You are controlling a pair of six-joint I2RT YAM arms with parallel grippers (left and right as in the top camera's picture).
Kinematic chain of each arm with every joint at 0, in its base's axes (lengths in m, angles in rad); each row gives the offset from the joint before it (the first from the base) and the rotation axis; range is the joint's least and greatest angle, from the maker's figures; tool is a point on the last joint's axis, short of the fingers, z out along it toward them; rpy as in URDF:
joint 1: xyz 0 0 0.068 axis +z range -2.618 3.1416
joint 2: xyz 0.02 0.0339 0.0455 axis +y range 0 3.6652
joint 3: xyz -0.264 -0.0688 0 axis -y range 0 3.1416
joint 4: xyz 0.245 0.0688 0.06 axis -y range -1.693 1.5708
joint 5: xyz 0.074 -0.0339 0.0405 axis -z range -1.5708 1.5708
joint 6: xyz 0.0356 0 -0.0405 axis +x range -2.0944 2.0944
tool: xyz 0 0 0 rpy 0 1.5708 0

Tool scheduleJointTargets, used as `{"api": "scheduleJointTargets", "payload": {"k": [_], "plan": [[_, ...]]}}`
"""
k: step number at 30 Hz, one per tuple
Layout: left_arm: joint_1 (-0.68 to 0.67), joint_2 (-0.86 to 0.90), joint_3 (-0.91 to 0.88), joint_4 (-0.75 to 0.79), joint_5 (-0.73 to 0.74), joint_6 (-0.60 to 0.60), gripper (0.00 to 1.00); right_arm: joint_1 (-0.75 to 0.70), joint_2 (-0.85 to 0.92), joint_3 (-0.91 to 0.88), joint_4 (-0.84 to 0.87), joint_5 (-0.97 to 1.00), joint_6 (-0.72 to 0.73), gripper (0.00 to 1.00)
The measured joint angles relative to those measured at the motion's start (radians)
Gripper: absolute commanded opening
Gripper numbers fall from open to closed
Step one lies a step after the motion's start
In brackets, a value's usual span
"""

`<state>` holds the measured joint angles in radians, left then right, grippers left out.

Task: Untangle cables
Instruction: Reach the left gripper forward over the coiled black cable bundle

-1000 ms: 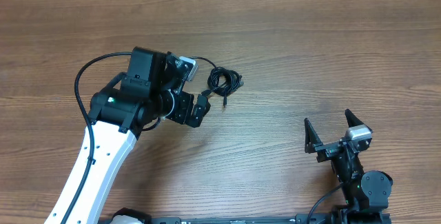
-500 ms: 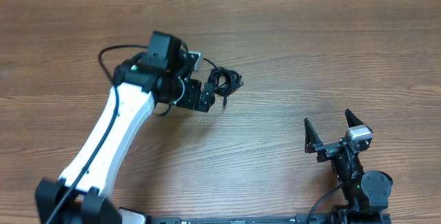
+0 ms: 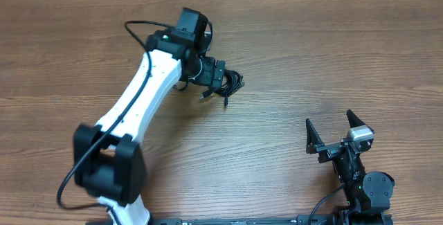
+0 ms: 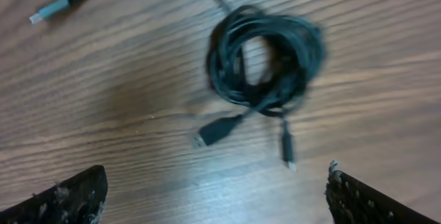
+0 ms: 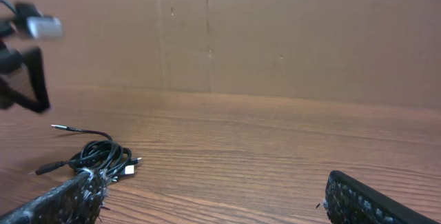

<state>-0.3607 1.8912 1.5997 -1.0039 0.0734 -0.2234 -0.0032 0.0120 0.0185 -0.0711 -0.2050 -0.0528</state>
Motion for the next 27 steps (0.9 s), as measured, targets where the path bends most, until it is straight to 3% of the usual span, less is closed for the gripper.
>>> {"api": "scheduleJointTargets", "payload": {"k": [8,27], "plan": [[-0.002,0.142,0.0,0.1,-0.026,-0.085,1.0,0.0,0.0,0.0,0.001,0.0,0.0,1.0],[-0.013,0.156,-0.049,0.226,-0.084,-0.1,0.98,0.0,0.0,0.0,0.0,0.0,0.0,1.0]]}}
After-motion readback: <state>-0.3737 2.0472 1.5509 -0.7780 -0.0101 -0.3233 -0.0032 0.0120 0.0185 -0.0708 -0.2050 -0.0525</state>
